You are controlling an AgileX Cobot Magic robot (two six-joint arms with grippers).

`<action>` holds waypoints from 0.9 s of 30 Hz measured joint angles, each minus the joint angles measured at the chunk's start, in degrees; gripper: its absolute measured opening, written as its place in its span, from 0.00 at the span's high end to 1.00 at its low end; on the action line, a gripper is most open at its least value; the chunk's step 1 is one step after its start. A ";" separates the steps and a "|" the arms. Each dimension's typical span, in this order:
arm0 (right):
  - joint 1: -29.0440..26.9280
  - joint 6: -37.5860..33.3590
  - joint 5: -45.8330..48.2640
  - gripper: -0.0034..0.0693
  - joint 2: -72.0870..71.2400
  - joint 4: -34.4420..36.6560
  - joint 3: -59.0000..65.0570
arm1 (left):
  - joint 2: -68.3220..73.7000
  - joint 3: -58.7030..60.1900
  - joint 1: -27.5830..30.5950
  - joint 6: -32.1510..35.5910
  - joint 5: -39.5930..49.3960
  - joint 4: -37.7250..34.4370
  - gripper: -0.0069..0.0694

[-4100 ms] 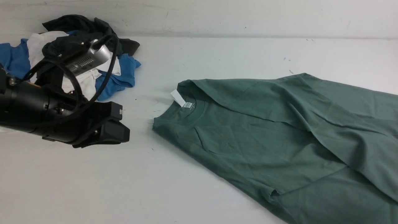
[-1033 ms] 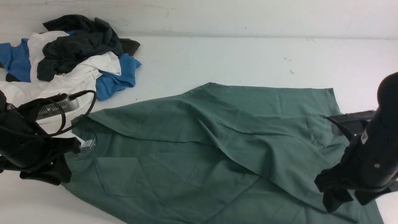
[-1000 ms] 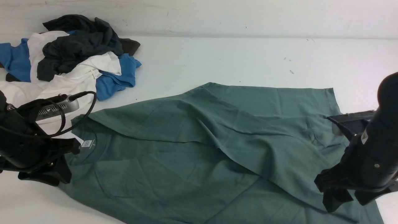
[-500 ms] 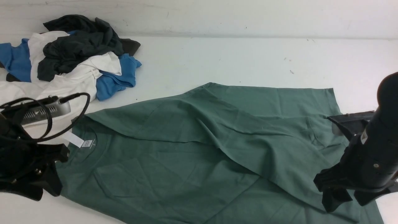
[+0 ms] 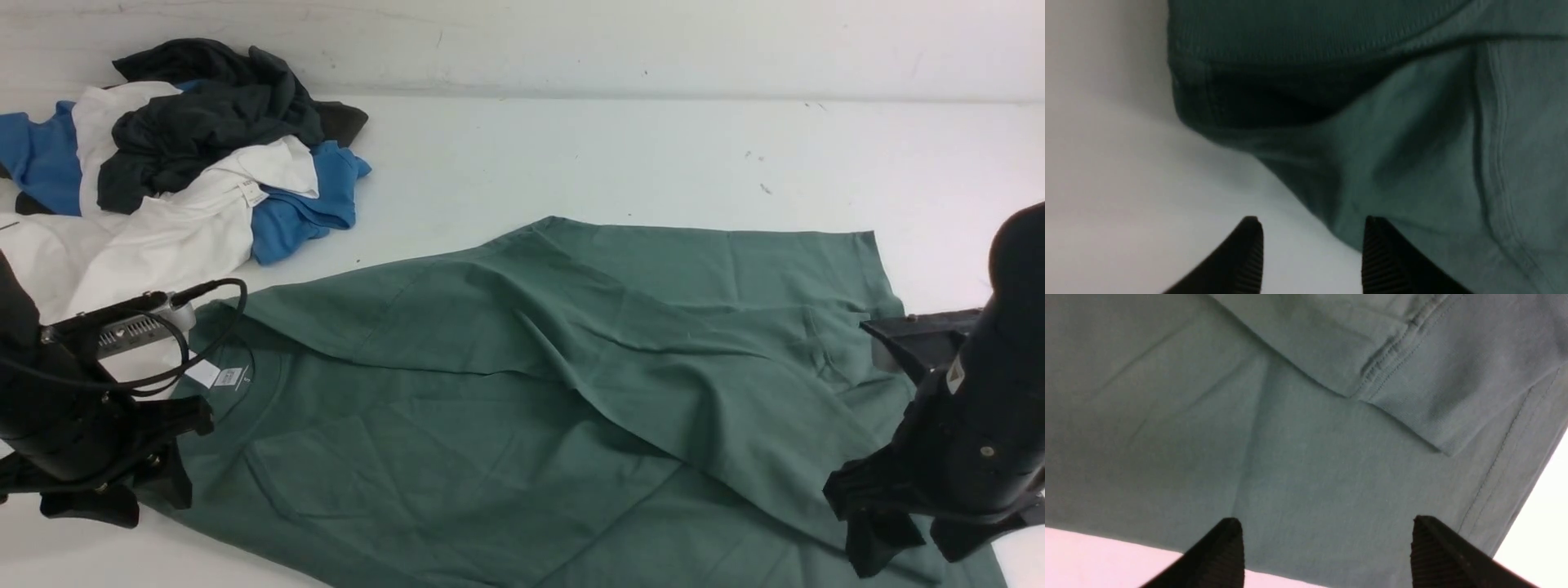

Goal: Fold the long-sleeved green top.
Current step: Use both arms simultaneously to clamp the lower edge of the clothing fabric

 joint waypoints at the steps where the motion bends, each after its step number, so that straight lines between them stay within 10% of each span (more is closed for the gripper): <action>1: 0.00 0.07 -0.06 0.26 -0.13 0.23 1.37 | 0.64 0.00 0.00 -0.03 -1.41 -0.26 0.49; 7: 0.00 0.21 -0.13 0.26 -1.24 0.51 8.89 | 2.85 0.00 0.00 0.08 -2.22 -0.50 0.50; 16: 0.00 3.05 -1.75 0.26 -1.62 -4.11 18.24 | 3.32 0.00 0.00 1.18 -2.22 -0.74 0.89; 27: 0.00 4.05 -1.64 0.26 -1.62 -5.65 19.10 | 0.78 0.00 0.00 2.74 -0.37 -0.64 0.89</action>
